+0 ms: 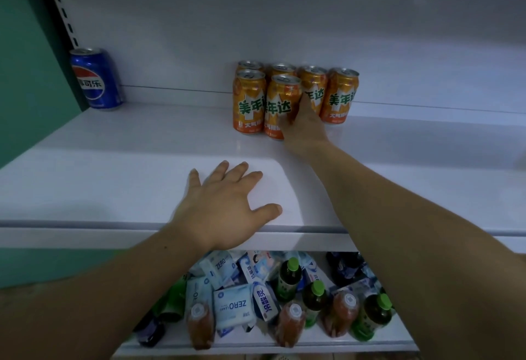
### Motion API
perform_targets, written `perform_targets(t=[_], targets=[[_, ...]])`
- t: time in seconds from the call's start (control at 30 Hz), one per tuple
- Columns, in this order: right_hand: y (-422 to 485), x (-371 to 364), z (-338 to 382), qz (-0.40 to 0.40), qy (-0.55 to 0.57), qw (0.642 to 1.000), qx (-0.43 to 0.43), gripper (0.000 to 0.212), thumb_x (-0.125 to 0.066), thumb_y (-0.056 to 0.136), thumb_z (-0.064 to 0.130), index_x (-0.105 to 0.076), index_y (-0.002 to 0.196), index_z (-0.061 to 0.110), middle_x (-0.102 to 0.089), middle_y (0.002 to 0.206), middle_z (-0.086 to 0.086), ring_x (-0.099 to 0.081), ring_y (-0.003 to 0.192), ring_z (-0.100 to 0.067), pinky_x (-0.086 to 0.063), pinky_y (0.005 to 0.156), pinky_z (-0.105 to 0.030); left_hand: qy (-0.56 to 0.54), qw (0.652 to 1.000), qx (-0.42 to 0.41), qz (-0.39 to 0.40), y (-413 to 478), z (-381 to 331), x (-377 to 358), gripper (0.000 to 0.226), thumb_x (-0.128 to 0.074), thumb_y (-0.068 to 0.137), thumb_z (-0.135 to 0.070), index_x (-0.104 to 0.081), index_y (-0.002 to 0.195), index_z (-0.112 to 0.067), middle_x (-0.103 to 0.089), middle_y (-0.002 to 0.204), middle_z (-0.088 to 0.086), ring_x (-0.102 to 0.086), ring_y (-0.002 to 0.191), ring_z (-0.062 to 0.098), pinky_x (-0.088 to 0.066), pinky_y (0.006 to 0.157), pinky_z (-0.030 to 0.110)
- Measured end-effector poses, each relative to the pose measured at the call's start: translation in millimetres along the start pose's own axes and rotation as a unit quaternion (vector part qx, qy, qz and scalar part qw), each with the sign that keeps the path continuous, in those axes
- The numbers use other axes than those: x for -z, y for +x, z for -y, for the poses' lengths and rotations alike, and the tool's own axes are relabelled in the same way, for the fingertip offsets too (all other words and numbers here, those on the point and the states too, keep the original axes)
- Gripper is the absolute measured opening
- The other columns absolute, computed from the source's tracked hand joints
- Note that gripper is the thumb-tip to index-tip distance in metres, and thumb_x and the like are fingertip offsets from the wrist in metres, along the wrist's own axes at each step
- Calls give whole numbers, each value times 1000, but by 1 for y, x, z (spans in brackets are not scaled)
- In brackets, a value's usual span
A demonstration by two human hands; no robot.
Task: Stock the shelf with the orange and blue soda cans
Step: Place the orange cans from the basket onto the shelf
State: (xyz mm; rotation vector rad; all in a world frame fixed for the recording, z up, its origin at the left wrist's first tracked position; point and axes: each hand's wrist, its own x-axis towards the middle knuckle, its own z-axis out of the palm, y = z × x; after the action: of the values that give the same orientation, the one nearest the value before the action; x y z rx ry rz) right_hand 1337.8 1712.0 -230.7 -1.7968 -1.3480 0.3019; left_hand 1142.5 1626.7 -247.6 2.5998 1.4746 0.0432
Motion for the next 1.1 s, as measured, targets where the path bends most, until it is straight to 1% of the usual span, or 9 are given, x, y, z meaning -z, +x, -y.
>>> perform_targets(t=[0.13,0.23,0.4,0.47,0.6,0.77,0.87,0.97,1.1], targets=[[5,-7,0,10,-10,1000,-25,50,-40,101,30,-24,146,14,-53,132,-14,-55,116,-33,-44,95,-40,6,1000,-2,-2,0,0,0,79,-21,84,-78,-6,151,-40,2,161,-13,7,148,13,4,117,56],[7,-10,3,30,-25,997,-68,52,-35,102,35,-25,146,9,-55,130,-15,-56,114,-34,-44,91,-40,5,1000,-3,-7,0,0,0,78,-22,84,-77,-7,151,-39,1,161,-13,7,148,13,4,117,56],[-6,10,8,65,-80,990,-100,51,-39,98,49,-44,134,14,-57,130,-11,-56,114,-31,-42,87,-37,-4,1000,0,0,0,-1,2,79,-24,84,-78,-10,151,-39,-1,161,-13,4,148,14,3,117,56],[-24,32,4,81,-111,986,-96,55,-42,97,52,-42,137,14,-54,133,-10,-53,119,-31,-42,92,-38,-8,1000,4,8,0,-1,4,80,-24,84,-78,-10,151,-38,-2,161,-12,4,148,14,3,117,57],[-80,105,-10,84,-215,966,-113,72,-45,96,51,-24,150,8,-40,149,-15,-42,132,-34,-37,103,-37,-5,1000,3,20,-2,-4,9,79,-23,85,-78,-11,152,-37,-2,162,-11,1,148,17,0,116,58],[-172,217,-37,38,-264,945,-191,73,-45,96,53,-22,152,12,-42,147,-12,-46,127,-32,-41,97,-37,0,999,7,46,-3,-21,19,82,-33,86,-75,-19,152,-30,-11,161,-3,-12,147,23,-11,116,55],[-235,273,-58,-4,-280,926,-251,72,-46,96,53,-25,151,12,-42,147,-12,-48,125,-32,-43,92,-38,-25,994,-93,56,-10,-88,18,81,-43,86,-69,-27,150,-22,-21,159,1,-22,144,23,-21,116,47],[-299,312,-78,-36,-274,909,-311,70,-48,95,54,-30,149,12,-46,143,-12,-54,115,-31,-48,80,-38,-60,968,-231,72,-40,-187,-2,77,-52,85,-64,-34,147,-22,-29,156,2,-29,141,24,-28,114,45],[-392,347,-113,-67,-263,884,-381,67,-52,94,50,-35,147,14,-45,146,-11,-47,127,-30,-42,98,-38,-54,915,-371,150,-99,-306,-59,78,-55,85,-61,-33,148,-21,-29,156,2,-31,141,23,-31,113,42]])
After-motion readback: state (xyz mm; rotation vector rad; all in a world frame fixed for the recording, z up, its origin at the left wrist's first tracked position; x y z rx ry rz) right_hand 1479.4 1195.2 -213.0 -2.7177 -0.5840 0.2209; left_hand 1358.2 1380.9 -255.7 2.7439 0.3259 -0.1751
